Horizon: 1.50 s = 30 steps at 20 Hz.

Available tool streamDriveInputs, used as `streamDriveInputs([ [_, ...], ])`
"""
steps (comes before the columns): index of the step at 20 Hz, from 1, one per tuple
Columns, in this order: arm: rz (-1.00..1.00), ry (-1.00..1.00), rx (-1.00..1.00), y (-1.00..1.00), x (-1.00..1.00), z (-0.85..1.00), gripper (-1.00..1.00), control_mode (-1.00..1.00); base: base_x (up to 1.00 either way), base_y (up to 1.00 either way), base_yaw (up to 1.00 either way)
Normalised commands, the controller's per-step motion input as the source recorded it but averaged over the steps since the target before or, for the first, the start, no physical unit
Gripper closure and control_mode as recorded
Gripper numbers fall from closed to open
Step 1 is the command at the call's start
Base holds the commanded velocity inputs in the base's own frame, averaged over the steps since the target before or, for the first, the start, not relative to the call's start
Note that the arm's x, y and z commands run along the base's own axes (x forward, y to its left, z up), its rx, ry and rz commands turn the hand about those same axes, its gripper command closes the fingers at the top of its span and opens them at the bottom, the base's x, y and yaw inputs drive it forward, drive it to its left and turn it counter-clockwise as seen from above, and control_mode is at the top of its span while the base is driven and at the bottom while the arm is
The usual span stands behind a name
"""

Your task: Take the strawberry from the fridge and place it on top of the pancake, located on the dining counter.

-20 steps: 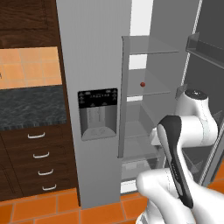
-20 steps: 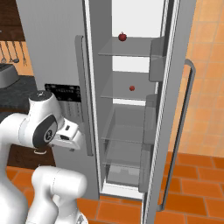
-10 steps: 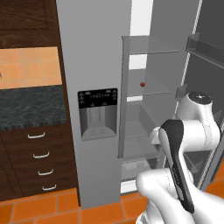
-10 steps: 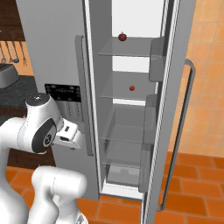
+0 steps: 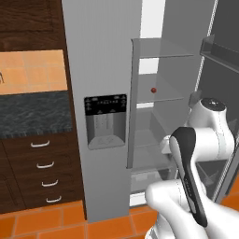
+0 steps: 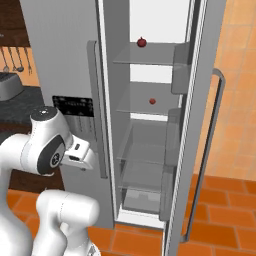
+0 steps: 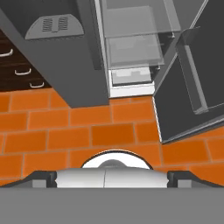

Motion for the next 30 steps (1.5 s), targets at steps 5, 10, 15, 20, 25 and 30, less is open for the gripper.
streamDriveInputs([
  [5,0.0,0.0,0.0,0.0,0.0,0.0,-1.0,1.0,0.56,0.0,0.18],
  [10,0.0,0.0,0.0,0.0,0.0,0.0,-1.0,1.0,0.33,0.0,0.09],
  [15,0.0,0.0,0.0,0.0,0.0,0.0,-1.0,1.0,0.65,-0.01,-0.01],
  [20,0.0,0.0,0.0,0.0,0.0,0.0,-1.0,1.0,0.52,0.0,-0.05],
  [25,0.0,0.0,0.0,0.0,0.0,0.0,-1.0,1.0,0.06,-0.2,-0.01],
  [30,0.0,0.0,0.0,0.0,0.0,0.0,-1.0,1.0,0.0,-0.43,-0.06],
])
